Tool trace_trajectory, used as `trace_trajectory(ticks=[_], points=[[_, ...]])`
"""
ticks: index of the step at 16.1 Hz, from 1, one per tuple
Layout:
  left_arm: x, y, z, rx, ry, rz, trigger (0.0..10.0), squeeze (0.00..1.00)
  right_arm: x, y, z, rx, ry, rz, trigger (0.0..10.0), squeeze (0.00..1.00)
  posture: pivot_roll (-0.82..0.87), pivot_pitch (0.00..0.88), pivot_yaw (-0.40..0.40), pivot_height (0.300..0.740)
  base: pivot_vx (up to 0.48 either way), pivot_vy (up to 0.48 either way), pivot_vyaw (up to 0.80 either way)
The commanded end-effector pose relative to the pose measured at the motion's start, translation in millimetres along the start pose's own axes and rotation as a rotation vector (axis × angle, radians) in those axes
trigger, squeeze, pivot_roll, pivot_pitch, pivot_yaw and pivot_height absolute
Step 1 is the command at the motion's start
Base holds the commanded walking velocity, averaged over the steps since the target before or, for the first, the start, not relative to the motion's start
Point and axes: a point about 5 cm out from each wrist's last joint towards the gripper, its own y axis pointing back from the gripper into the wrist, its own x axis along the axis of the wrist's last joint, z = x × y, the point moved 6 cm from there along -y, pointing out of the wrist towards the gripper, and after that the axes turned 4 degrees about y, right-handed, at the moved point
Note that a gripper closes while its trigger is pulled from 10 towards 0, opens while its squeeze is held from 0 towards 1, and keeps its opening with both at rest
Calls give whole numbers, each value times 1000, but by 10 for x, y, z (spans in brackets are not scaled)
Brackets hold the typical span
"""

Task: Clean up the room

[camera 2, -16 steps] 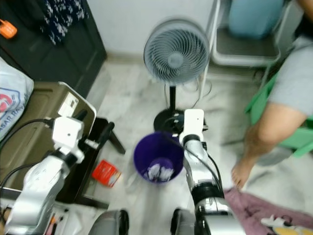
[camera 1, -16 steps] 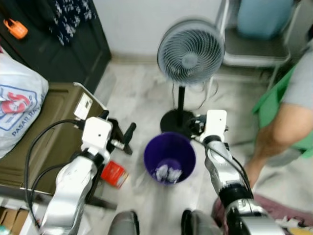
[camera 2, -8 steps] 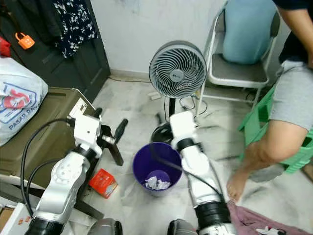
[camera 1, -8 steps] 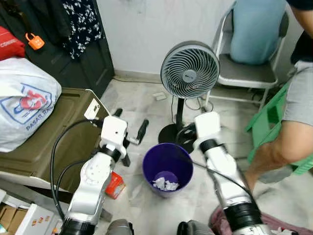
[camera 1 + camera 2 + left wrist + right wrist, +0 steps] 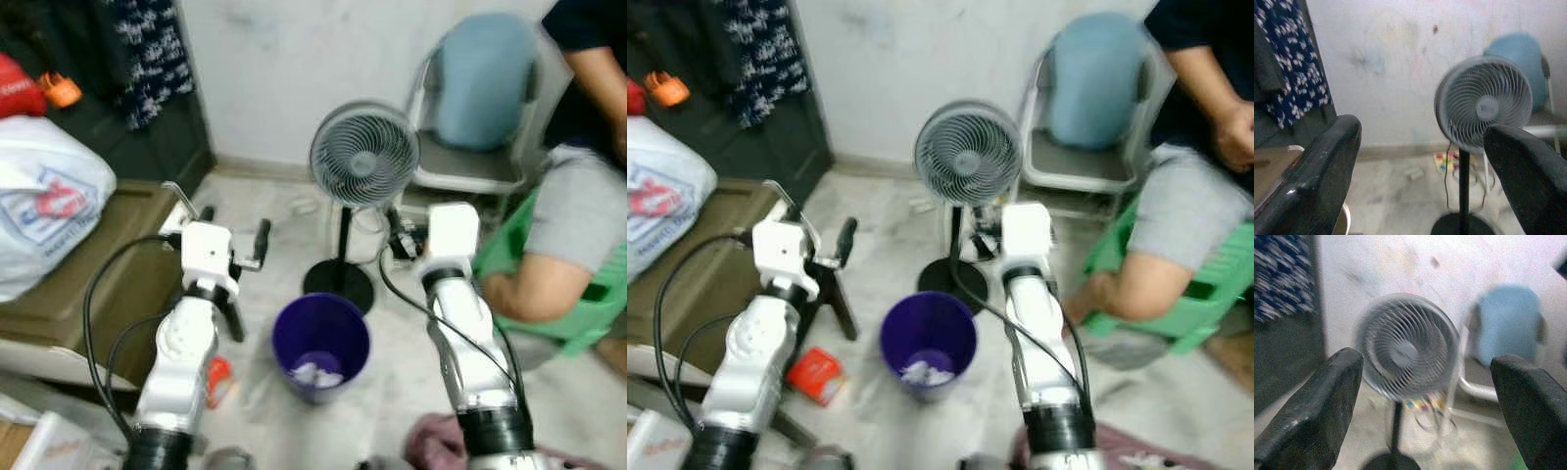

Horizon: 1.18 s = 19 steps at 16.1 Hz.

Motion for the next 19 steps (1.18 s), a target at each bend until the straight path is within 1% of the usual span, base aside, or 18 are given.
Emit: trace_trajectory(ticks=[1, 2, 4, 5, 6, 7, 8, 9, 10, 11, 12, 13, 14, 16, 17, 18, 19], points=[[-10, -2, 12, -15, -5, -3, 10000, 0, 33, 5, -10, -15, -19, 9, 10000, 0, 3, 0, 15, 740, 0, 0, 0], [-32, 14, 27, -31, 4, -8, 10000, 0, -2, 28, -1, -30, -42, -5, 10000, 0, 7, 0, 23, 740, 0, 0, 0], [-29, 16, 32, -35, 1, -10, 10000, 0, -152, 87, 5, -54, -104, -70, 10000, 0, 11, 0, 35, 740, 0, 0, 0], [-34, 24, 37, -37, -3, -13, 10000, 0, -258, 142, -62, -29, -111, -99, 10000, 0, 12, 0, 40, 740, 0, 0, 0], [-47, 34, 32, -35, -1, -18, 10000, 0, -294, 165, -92, -19, -111, -102, 10000, 0, 13, 0, 42, 740, 0, 0, 0], [-77, 50, -5, -17, 5, -26, 10000, 0, -313, 186, -110, -8, -89, -93, 10000, 0, 17, 0, 41, 740, 0, 0, 0], [-107, 67, -58, 9, 23, -36, 10000, 0, -340, 204, -108, -10, -86, -98, 10000, 0, 18, 0, 38, 740, 0, 0, 0], [-146, 88, -118, 39, 17, -54, 10000, 0, -368, 223, -90, -18, -84, -107, 10000, 0, 18, 0, 35, 740, 0, 0, 0], [-178, 109, -160, 60, 30, -65, 10000, 0, -376, 228, -89, -10, -51, -112, 10000, 0, 17, 0, 27, 740, 0, 0, 0], [-190, 124, -150, 59, 43, -68, 10000, 0, -361, 235, -112, 14, -8, -105, 10000, 0, 18, 0, 20, 740, 0, 0, 800], [-192, 122, -134, 57, 46, -69, 10000, 0, -354, 235, -119, 23, 5, -100, 10000, 0, 17, 0, 15, 740, 0, 0, 800], [-197, 119, -123, 54, 38, -72, 10000, 0, -360, 232, -113, 21, 5, -102, 10000, 0, 17, 0, 13, 740, 0, 0, 800], [-194, 121, -77, 35, 22, -74, 10000, 0, -365, 223, -79, 14, 6, -103, 10000, 0, 15, 0, 11, 740, 0, 0, 800], [-194, 134, -72, 40, 27, -78, 10000, 0, -376, 215, -44, 6, 12, -106, 10000, 0, 27, 0, 14, 740, 0, 0, 800], [-197, 147, -95, 54, 21, -81, 10000, 0, -384, 207, -18, -6, 17, -108, 10000, 0, 30, 0, 16, 740, 0, 0, 800], [-197, 165, -161, 77, 15, -85, 10000, 0, -375, 196, -8, -20, 15, -109, 10000, 0, 28, 0, 18, 740, 0, 0, 800], [-202, 171, -170, 75, 17, -87, 10000, 0, -373, 204, -22, -19, 14, -108, 10000, 0, 26, 0, 18, 740, 0, 0, 800]])
